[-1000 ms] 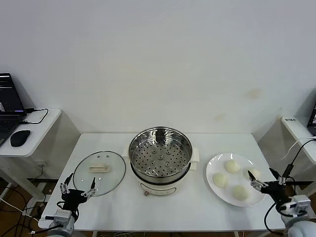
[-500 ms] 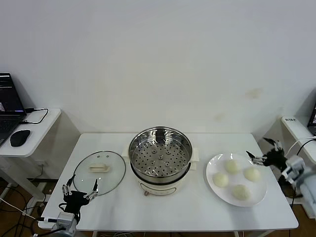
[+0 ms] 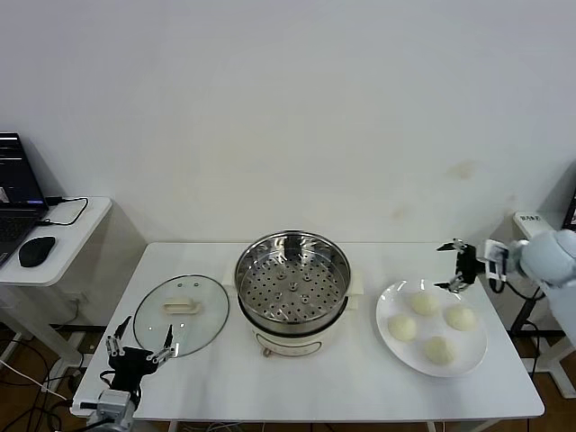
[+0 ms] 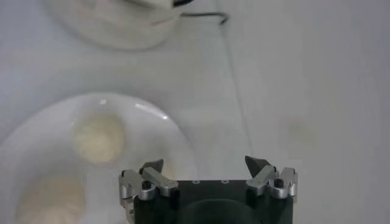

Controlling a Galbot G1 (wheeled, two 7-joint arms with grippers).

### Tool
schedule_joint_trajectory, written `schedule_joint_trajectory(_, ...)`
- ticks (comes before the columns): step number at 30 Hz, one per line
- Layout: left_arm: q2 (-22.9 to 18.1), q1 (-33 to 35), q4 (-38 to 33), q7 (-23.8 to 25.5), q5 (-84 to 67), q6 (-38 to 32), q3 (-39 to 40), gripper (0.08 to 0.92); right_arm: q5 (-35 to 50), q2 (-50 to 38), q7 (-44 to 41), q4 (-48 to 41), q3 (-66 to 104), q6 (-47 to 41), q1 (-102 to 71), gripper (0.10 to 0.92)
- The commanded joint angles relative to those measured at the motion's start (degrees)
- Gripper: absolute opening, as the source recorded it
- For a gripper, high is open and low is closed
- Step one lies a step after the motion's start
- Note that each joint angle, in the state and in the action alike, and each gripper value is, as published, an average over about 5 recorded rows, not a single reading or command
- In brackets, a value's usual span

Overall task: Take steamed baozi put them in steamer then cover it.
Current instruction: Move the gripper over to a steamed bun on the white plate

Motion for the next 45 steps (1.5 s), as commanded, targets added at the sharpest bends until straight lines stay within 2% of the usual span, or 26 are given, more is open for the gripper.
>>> schedule_joint_trajectory(1,-0.30,0.32,-0.42,-0.03,0.79,0.02,-0.46,0.823,-9.32,7.02,-6.61,-12.94,-14.84,5.62,12.92,0.823)
schedule_joint_trajectory(14,-0.44,0.79,-0.07,0.01,1.49,0.11,-0.75,0.823,-14.55,12.80,-6.23,-19.00,-9.21,6.66,6.91,0.823)
schedule_joint_trajectory(30,-1.04,0.96,0.80,0.03,1.93,0.04,-0.09,0.823,-11.60,14.16,-1.91,-22.25,-7.38,4.89,4.68,0.823)
schedule_joint_trajectory(45,-1.22,1.09,1.61,-0.06,2.07,0.02,0.22,0.823,-11.75,15.35,-1.38,-24.51,-6.99,5.07,4.32,0.823)
